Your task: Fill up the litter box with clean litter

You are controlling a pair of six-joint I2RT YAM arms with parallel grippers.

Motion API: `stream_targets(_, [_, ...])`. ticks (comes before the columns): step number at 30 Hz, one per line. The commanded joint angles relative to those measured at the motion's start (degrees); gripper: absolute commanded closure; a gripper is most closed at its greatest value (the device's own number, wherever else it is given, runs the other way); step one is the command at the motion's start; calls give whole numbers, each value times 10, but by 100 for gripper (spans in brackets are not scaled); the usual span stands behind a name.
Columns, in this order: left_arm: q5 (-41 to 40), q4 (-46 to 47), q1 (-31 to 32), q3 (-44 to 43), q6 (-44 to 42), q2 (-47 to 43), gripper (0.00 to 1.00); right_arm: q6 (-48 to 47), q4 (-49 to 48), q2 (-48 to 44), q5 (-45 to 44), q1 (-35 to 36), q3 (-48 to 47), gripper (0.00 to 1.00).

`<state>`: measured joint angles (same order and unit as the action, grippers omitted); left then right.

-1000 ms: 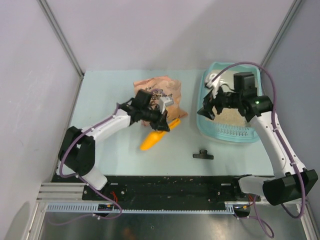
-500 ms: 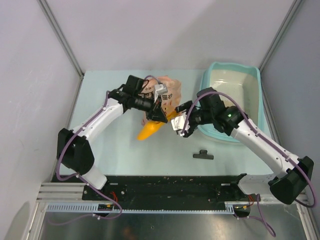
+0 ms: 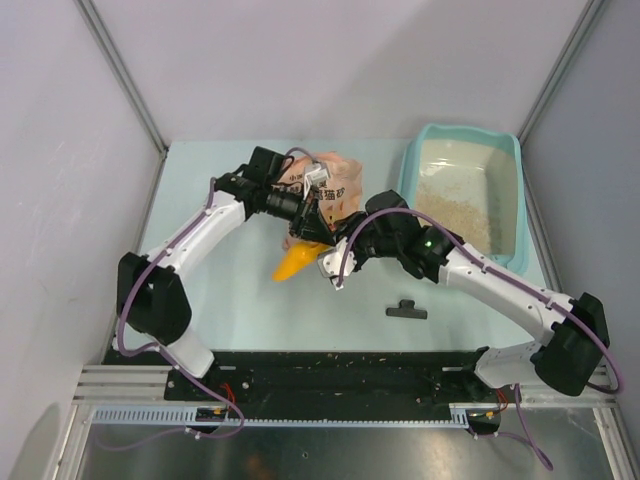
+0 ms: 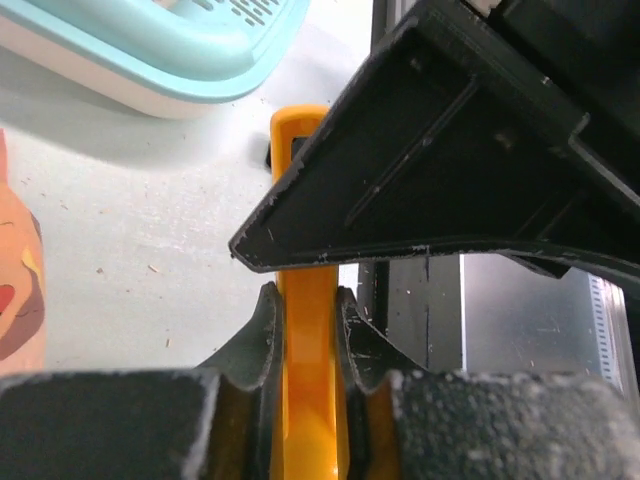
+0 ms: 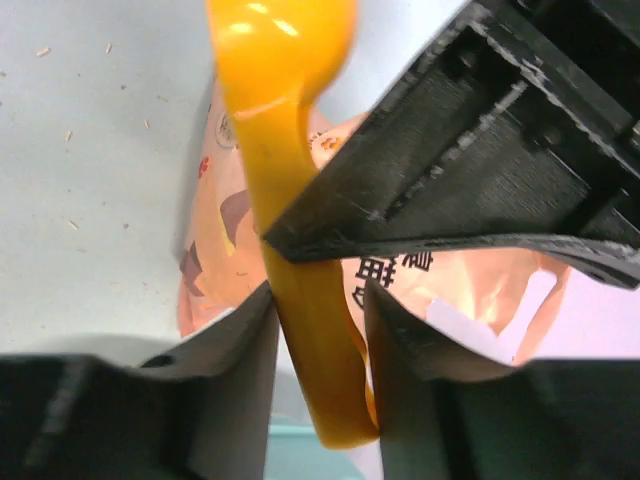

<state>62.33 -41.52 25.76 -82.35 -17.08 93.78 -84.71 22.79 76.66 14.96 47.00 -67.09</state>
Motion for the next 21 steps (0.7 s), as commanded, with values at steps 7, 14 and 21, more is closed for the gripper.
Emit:
stream_targets(7, [-25, -15, -7, -36, -43, -26, 54, -6, 45, -27, -22, -16, -2, 98])
stream_targets(14, [-188, 9, -6, -28, -180, -138, 39, 125, 243, -63, 11, -40, -50, 100])
stream_targets(21, [-293, 120, 24, 64, -281, -258, 37, 388, 378, 25, 144, -114, -186, 100])
